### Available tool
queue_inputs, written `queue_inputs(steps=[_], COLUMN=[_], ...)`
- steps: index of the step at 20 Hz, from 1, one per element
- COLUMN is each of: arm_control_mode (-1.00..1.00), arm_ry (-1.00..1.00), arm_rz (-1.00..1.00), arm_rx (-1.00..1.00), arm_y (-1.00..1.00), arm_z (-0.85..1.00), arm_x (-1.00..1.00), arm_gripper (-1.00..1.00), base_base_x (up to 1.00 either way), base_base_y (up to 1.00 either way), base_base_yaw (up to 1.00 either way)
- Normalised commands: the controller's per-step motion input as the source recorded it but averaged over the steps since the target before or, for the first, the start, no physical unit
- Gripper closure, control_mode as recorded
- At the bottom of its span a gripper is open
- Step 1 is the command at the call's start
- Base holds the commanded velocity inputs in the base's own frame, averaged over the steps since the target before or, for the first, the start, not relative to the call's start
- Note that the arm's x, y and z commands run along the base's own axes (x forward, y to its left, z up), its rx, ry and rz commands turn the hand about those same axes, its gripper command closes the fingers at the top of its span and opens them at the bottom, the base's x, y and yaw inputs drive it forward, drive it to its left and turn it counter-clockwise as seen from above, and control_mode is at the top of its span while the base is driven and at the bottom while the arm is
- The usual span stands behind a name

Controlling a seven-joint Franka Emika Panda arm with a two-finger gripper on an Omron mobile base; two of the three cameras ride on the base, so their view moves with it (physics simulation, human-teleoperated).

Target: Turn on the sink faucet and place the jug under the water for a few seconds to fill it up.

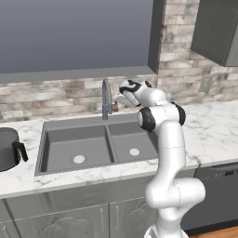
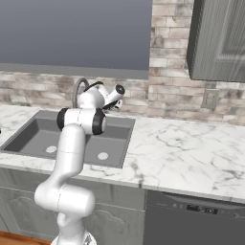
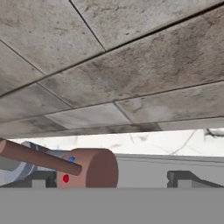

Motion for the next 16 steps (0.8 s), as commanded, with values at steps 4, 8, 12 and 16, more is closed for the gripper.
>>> queue_inputs(steps=[4,8,12,16], arm_control_mode=[-1.00,-1.00,-1.00,-1.00], arm_ry=[0.00,-0.02,-0.02,-0.01], arm_rz=[-0.01,0.00,0.00,0.00], arm_rx=[0.00,0.00,0.00,0.00], arm_y=[0.14,0.16,0.03,0.01], arm_z=[0.00,0.00,0.00,0.00], arm_x=[0.05,0.00,0.00,0.03], arm_gripper=[-1.00,-1.00,-1.00,-1.00], base_base_x=[0.00,0.00,0.00,0.00], base_base_y=[0.00,0.00,0.00,0.00], base_base_yaw=[0.00,0.00,0.00,0.00])
